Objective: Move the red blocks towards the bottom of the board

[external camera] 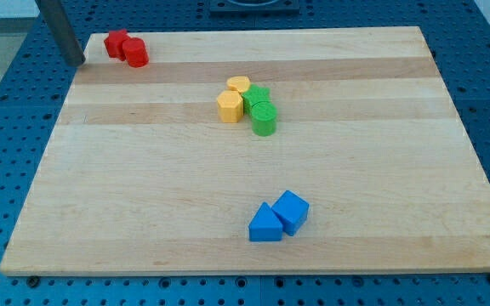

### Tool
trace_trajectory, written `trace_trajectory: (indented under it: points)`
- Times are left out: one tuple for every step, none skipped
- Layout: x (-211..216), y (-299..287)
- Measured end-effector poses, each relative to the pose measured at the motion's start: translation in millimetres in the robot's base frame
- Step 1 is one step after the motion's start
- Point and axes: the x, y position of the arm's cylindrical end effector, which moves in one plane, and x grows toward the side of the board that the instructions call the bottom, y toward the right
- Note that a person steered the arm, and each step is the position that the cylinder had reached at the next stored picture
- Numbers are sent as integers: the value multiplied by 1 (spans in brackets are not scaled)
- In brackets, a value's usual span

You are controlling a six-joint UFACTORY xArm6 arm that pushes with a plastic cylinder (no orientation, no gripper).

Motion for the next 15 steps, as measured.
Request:
trace_trajectory:
  points:
    - [-36, 0]
    - [-55, 0]
    - [-60, 8]
    - [-57, 19]
    - [-46, 28]
    - [-44, 42]
    - [-44, 61]
    - [-42, 80]
    - [-42, 98]
    - [-40, 114]
    - [-40, 124]
    - [-40, 135]
    - [-30, 136]
    - [-13, 136]
    - [2, 143]
